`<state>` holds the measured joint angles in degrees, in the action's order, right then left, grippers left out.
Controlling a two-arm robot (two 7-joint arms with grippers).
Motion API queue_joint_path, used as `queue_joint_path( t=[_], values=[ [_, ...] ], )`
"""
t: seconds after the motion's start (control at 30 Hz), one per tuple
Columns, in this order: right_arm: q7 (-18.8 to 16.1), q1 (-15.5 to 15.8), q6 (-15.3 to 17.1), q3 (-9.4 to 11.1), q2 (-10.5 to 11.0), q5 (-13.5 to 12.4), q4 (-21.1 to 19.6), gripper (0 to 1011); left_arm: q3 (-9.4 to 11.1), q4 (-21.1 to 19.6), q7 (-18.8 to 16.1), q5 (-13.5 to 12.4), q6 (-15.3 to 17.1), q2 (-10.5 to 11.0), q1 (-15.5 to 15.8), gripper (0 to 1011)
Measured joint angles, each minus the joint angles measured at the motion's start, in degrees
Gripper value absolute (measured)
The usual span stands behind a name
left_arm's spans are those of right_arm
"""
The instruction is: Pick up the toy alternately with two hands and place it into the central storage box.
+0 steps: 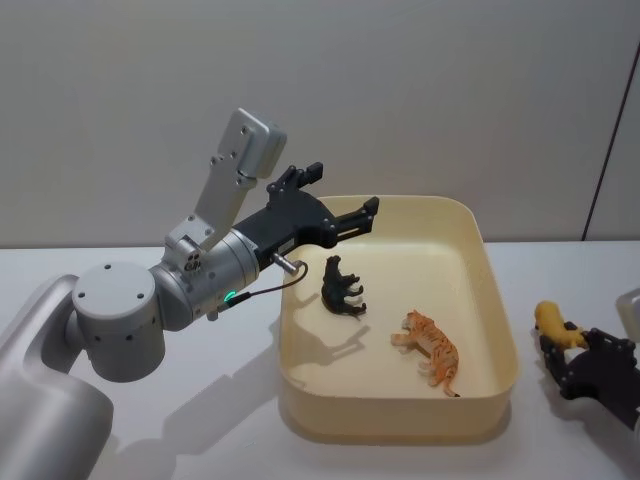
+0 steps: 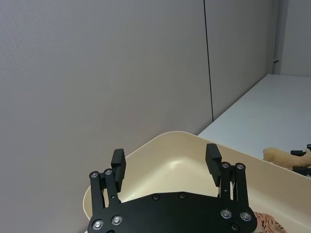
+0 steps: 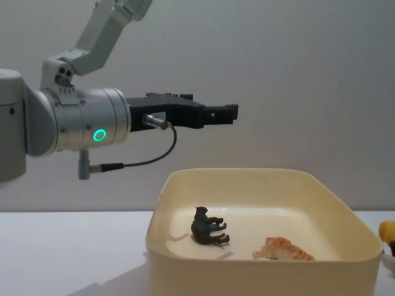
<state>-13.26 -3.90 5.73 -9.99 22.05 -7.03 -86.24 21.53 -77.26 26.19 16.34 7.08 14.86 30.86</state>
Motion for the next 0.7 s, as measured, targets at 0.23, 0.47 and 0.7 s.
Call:
queue_joint_path(
  t=[0.23, 0.47, 0.7],
  values=[
    [0.75, -0.1, -2.73, 0.34, 0.07, -0.02, -0.45, 329, 0.0, 0.0, 0.0, 0.0, 0.0, 0.0, 0.0, 1002],
    [1.04, -0.61, -5.33, 0.79, 0.15, -0.57, -1.55, 327, 0.0, 0.0, 0.0, 0.0, 0.0, 0.0, 0.0, 1002],
    [-0.72, -2.37, -7.25, 1.28, 0.1, -2.34, -3.23, 327, 0.0, 0.0, 0.0, 0.0, 0.0, 0.0, 0.0, 1002]
  ],
)
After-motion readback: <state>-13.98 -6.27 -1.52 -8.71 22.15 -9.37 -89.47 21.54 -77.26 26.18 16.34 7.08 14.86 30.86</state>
